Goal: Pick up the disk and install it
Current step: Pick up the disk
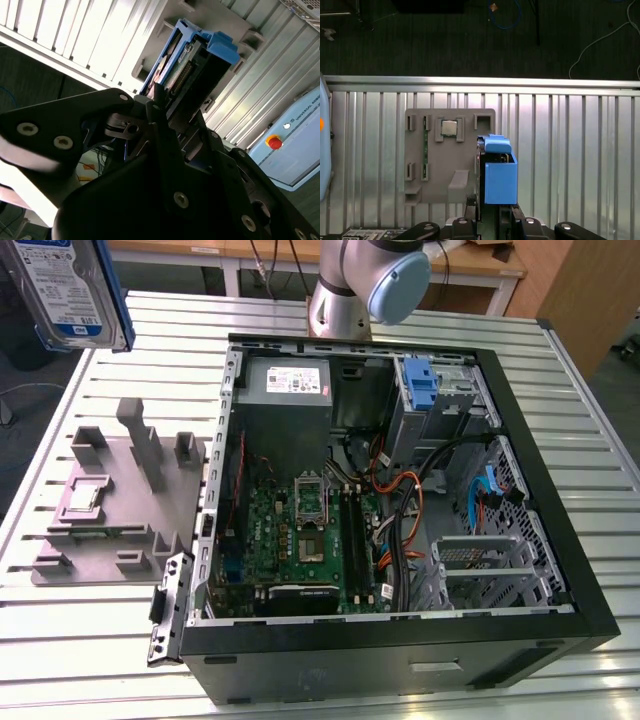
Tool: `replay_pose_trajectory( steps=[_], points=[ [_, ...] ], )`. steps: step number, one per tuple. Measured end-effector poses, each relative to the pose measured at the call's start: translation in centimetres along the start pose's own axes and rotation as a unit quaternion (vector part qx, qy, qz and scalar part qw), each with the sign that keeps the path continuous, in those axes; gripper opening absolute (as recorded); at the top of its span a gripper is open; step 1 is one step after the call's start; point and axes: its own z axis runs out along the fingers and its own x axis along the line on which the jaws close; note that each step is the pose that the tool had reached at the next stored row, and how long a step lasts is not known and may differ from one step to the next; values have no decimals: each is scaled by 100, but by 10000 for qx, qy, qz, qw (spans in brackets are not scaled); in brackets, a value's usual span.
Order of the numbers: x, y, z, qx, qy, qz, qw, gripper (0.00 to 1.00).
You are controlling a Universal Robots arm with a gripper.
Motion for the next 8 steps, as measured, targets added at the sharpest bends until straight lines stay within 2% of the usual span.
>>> replay_pose_trajectory(
  steps=[8],
  points=[
    [1,-18,-1,-1,0,-1,10000,35]
  ],
)
